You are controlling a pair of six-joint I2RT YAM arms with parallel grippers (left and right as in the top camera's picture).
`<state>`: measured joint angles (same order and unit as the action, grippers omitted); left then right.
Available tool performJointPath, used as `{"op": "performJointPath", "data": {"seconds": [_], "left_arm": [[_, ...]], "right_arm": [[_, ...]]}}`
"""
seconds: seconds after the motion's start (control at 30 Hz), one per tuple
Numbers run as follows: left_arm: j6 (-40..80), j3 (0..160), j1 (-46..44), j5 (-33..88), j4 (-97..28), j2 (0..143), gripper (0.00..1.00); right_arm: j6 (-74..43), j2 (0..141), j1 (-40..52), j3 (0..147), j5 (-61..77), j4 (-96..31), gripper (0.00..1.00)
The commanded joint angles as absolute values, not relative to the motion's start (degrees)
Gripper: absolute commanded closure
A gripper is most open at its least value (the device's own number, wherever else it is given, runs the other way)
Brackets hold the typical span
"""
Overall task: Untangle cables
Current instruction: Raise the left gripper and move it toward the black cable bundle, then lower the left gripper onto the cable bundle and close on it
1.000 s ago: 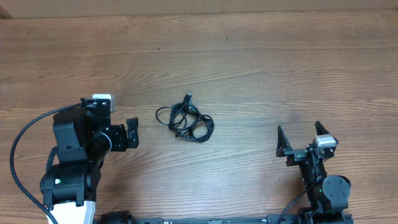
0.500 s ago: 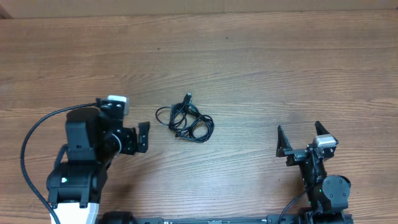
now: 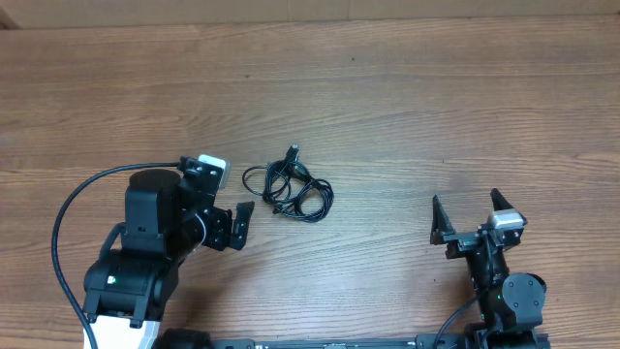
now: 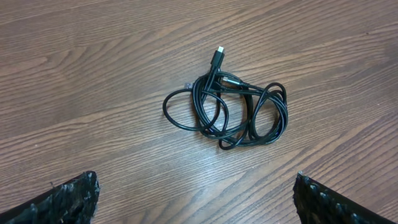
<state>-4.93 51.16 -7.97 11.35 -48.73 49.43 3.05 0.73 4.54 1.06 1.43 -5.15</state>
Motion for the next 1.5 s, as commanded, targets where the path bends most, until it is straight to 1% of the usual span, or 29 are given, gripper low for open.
{"op": "performJointPath", "data": {"seconds": [0.0, 0.7, 0.97, 1.17, 1.37, 1.47], "left_arm": [[-6.3, 53.0, -8.4, 11.7, -48.8, 49.5, 0.00], [-6.5, 53.0, -8.4, 11.7, -49.1, 51.0, 0.00], [-7.7, 53.0, -8.6, 16.4, -47.3, 55.8, 0.00], [-8.4, 53.0, -12.0, 15.8, -46.0, 58.7, 0.00], [-8.0, 53.0, -17.4, 11.6, -44.9, 62.5, 0.01], [-4.8, 53.0, -18.9, 7.3, -44.6, 64.8, 0.01]], "right_arm": [[3.1, 0.2, 4.4, 0.4, 0.9, -4.8, 0.00], [3.1, 0.2, 4.4, 0.4, 0.9, -4.8, 0.00], [3.1, 0.2, 4.4, 0.4, 0.9, -4.8, 0.00], [3.1, 0.2, 4.4, 0.4, 0.9, -4.8, 0.00], [3.1, 0.2, 4.4, 0.4, 0.9, -4.8, 0.00], [3.1, 0.2, 4.4, 0.4, 0.9, -4.8, 0.00]]}}
